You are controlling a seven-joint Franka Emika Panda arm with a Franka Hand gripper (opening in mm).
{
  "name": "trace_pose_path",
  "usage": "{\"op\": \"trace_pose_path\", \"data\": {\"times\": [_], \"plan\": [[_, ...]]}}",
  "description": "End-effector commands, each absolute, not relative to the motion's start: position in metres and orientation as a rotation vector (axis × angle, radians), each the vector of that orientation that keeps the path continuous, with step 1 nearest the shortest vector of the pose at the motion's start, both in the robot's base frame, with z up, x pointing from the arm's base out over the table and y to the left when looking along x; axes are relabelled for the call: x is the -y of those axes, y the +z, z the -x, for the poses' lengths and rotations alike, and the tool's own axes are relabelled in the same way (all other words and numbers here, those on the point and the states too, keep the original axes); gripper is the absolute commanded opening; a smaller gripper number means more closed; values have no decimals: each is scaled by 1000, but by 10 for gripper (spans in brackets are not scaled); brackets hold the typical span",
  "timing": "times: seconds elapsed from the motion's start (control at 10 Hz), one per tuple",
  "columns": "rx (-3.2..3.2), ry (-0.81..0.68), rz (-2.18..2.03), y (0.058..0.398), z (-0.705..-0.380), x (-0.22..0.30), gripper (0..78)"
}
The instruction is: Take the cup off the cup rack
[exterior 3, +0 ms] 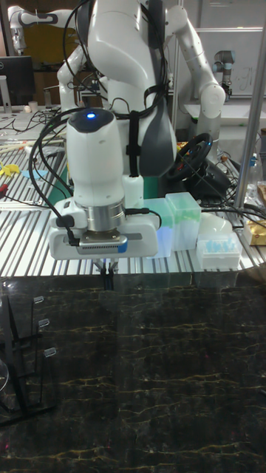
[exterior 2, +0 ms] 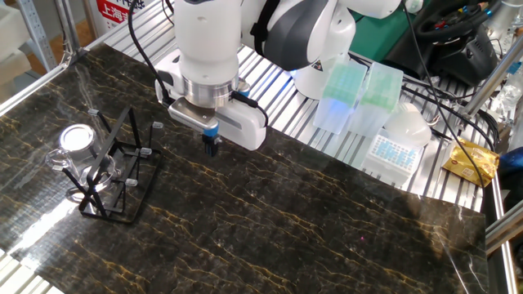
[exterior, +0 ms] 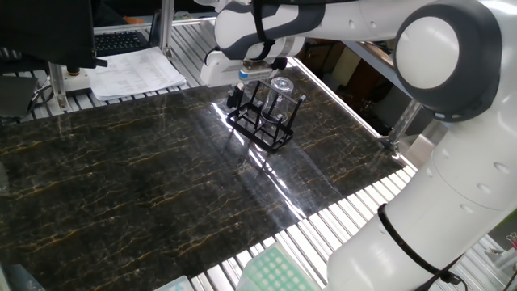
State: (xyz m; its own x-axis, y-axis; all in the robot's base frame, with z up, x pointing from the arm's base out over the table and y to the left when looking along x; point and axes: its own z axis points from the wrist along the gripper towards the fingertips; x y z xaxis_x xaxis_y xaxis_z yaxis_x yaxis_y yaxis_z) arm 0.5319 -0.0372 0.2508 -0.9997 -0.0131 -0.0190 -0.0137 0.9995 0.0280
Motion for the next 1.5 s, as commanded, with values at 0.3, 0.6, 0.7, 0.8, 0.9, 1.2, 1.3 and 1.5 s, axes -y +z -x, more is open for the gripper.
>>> {"op": "trace_pose_path", "data": {"times": [0.3,0.6,0.7,0.8,0.9,1.2,1.3,1.5], "plan": [[-3098,-56,-114,249,-530,49,0],[-3097,-54,-152,247,-528,53,0],[-3095,-53,-146,247,-528,53,0],[-3094,-51,-150,247,-528,53,0],[-3101,-51,-162,247,-528,53,0],[-3123,-74,-244,247,-528,53,0],[-3127,-75,-265,247,-528,53,0],[-3125,-69,-401,247,-528,53,0]]}}
